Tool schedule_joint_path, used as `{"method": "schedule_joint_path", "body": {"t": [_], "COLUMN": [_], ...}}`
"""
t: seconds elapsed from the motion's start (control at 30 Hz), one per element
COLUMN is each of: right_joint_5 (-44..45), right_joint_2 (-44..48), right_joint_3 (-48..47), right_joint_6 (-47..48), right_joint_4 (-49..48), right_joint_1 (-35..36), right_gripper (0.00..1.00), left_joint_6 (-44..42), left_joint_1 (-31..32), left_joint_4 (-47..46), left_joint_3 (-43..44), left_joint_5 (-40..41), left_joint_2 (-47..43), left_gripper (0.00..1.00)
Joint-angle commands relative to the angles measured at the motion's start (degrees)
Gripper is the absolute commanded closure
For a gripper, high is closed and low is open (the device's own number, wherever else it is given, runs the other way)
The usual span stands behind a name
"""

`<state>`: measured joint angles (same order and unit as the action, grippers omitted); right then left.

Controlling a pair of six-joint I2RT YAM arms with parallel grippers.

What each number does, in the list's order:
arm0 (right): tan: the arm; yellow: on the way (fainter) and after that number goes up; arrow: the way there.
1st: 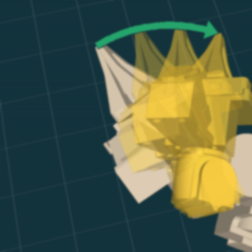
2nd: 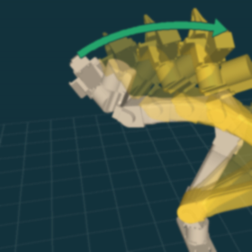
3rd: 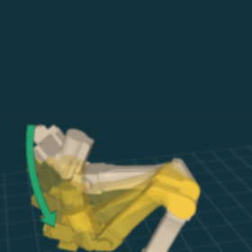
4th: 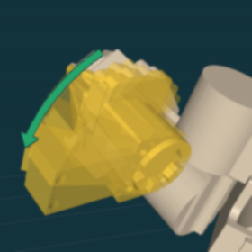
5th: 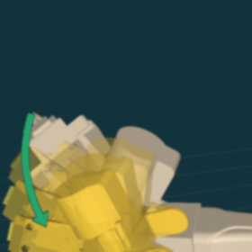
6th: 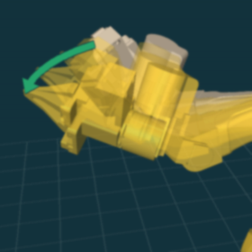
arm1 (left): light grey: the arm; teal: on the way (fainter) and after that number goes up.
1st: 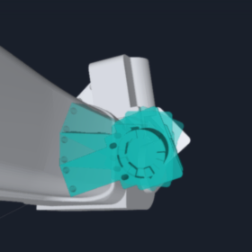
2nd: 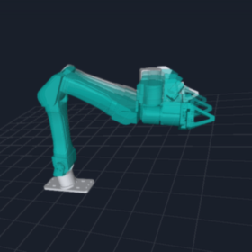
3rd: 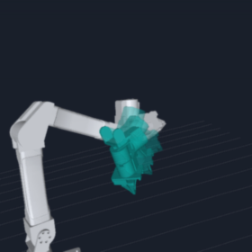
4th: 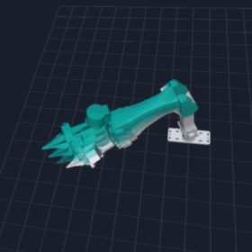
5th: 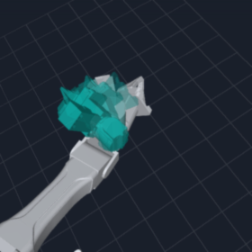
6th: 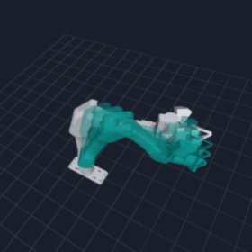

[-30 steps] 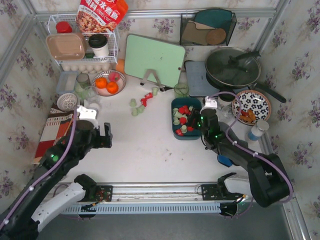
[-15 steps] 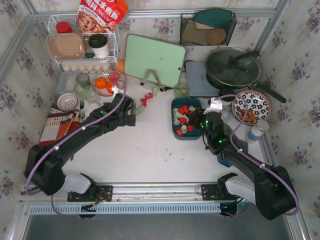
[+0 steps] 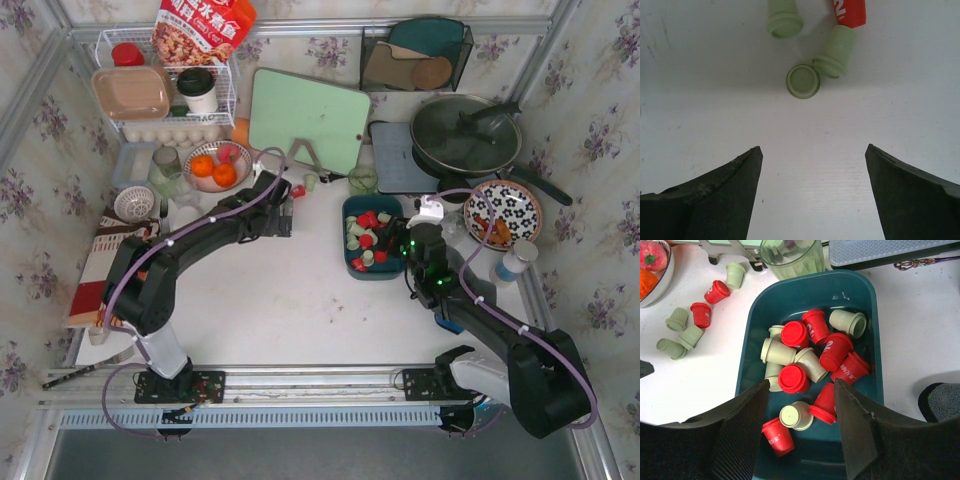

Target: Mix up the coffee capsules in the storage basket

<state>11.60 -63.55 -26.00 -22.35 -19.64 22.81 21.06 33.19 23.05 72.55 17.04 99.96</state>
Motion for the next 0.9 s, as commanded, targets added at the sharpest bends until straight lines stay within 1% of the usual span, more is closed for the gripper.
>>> {"method": "schedule_joint_path", "body": {"t": [0.0,0.17,0.33,0.4,0.53,0.7,0.87], "right_joint_5": [-0.70,-0.67,-0.68,-0.70,-0.70,-0.92,-1.03], "right_joint_2": [-0.47,-1.10,-1.57,-1.87,-2.26,-2.71,-2.87], "right_joint_3": [-0.37,-0.39,-0.46,-0.50,-0.56,-0.63,-0.63], "right_joint_6": [-0.38,-0.41,-0.26,-0.33,-0.28,-0.20,-0.24], "right_joint_4": [-2.42,-2.45,-2.68,-2.69,-2.77,-2.86,-2.81], "right_joint_1": [0.01,0.04,0.03,0.03,0.04,0.04,0.04], "right_gripper": [0.38,0.38,0.38,0.39,0.39,0.38,0.38], "left_joint_6": [-1.99,-3.36,-3.72,-3.67,-3.32,-3.35,-3.65], "left_joint_1": [-0.05,-0.18,-1.90,-2.98,-4.78,-5.27,-5.65], "left_joint_4": [-3.76,-3.97,-4.45,-4.58,-5.30,-5.47,-5.52], "left_joint_3": [1.72,4.57,6.40,6.92,7.17,7.75,8.49], "left_joint_5": [0.00,-0.33,-0.42,-1.20,-3.47,-4.48,-3.89], "left_joint_2": [2.93,7.09,9.70,10.38,11.00,12.53,14.33], "left_gripper": [0.14,0.29,0.35,0.38,0.41,0.50,0.53]}}
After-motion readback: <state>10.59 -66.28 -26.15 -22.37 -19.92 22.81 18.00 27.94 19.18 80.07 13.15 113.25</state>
